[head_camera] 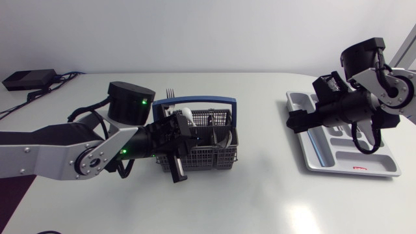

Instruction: Sort the cutlery from the basket into the organizer compartments.

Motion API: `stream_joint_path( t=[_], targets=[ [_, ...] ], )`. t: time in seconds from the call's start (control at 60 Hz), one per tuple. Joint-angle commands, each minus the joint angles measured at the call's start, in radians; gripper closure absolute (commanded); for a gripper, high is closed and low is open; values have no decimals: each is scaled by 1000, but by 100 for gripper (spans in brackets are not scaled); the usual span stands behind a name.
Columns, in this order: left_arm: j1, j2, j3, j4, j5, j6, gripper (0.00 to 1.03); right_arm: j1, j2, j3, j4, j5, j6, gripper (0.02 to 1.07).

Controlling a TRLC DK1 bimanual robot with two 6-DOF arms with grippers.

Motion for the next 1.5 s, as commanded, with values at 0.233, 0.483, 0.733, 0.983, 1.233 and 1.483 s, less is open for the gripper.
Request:
stream_joint_path(
  t=[0.233,0.483,0.733,0.983,1.233,1.483],
  targets=[
    [22,-63,76,-106,52,-23,100,125,-98,-30,-31,5,-1,12],
    [28,-161,130,-216,53,-23,100,227,-152,-48,-30,-8,-21,12],
    [45,-270,225,-331,53,-55,100,365,-236,-48,-42,-12,-70,12],
    [99,-358,303,-414,176,-207,100,500,-293,-36,-41,-70,-116,12],
    [171,-333,342,-457,406,-401,100,556,-288,-4,-27,-152,-153,13],
    [152,-263,377,-466,512,-500,100,586,-271,-10,10,-199,-169,23]
  ],
)
